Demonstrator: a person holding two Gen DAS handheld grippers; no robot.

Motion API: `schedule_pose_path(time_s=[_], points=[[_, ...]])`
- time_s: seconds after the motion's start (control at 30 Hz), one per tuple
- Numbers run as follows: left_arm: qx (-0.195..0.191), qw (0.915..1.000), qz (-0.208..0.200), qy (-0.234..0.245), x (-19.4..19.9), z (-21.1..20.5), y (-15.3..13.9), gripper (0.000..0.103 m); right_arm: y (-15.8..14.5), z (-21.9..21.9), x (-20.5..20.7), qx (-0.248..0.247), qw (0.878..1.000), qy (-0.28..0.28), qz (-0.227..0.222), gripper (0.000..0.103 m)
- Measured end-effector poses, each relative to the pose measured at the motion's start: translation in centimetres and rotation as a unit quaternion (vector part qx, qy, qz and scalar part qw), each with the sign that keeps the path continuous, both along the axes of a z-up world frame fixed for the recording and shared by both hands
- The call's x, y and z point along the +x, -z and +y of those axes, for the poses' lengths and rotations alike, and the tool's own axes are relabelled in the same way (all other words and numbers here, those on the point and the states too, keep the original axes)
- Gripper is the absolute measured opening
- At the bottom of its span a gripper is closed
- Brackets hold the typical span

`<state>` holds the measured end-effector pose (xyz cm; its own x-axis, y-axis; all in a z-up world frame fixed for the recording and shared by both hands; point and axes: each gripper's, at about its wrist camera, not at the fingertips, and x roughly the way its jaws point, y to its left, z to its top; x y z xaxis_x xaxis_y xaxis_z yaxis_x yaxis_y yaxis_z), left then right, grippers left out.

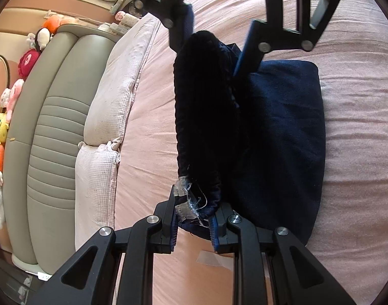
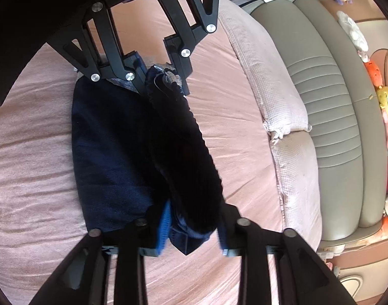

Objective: Fold clothes
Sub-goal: 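Open both grippers and release the folded navy shorts onto the sheet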

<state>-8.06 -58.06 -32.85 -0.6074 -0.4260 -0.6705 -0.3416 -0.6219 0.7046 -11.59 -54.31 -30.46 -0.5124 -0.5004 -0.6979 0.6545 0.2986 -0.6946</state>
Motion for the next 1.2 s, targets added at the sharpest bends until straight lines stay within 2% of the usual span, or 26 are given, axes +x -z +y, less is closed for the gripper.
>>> schedule_pose_path(time_s=[0.03, 0.07, 0.27, 0.33, 0.47, 0.63, 0.8, 0.93, 1.03, 1.1, 1.2], points=[[0.004, 1.0000, 0.001, -0.002, 0.0, -0.1, -0.1, 0.019, 0.0, 0.1, 0.0, -0.003, 1.000, 0.002, 0.005, 0.057], [0.009, 0.9999, 0.001, -0.006, 0.0, -0.3, -0.3, 0.020, -0.1, 0.2, -0.1, -0.005, 1.000, 0.005, 0.004, 0.058], [0.046, 0.9988, -0.006, -0.015, 0.1, -1.0, -1.8, 0.021, -0.5, 0.4, -0.6, -0.014, 1.000, 0.024, -0.001, 0.060], [0.069, 0.9973, -0.015, -0.018, 0.1, -1.4, -2.7, 0.021, -1.0, 0.4, -0.9, -0.019, 0.999, 0.033, -0.014, 0.060], [0.129, 0.9906, -0.021, -0.042, 0.0, -2.7, -5.0, 0.022, -2.3, 0.2, -1.9, -0.039, 0.997, 0.061, -0.036, 0.060], [0.199, 0.9754, -0.004, -0.095, -0.4, -5.1, -7.4, 0.025, -3.1, 0.1, -3.2, -0.061, 0.993, 0.101, -0.019, 0.061], [0.242, 0.9618, -0.001, -0.128, -0.4, -6.4, -8.3, 0.037, -4.0, 0.9, -4.5, -0.064, 0.985, 0.137, -0.087, 0.061], [0.244, 0.9589, -0.011, -0.144, -0.7, -6.9, -8.2, 0.050, -4.4, 1.8, -4.9, -0.067, 0.973, 0.155, -0.156, 0.061], [0.256, 0.9527, -0.016, -0.163, -0.5, -7.0, -8.1, 0.050, -4.7, 2.6, -4.3, -0.082, 0.964, 0.161, -0.194, 0.061], [0.274, 0.9448, -0.014, -0.179, -0.3, -7.5, -8.1, 0.050, -5.0, 3.0, -4.2, -0.091, 0.953, 0.173, -0.233, 0.061], [0.314, 0.9266, -0.010, -0.206, 0.1, -8.4, -8.4, 0.050, -5.5, 3.4, -5.6, -0.106, 0.919, 0.211, -0.315, 0.061]])
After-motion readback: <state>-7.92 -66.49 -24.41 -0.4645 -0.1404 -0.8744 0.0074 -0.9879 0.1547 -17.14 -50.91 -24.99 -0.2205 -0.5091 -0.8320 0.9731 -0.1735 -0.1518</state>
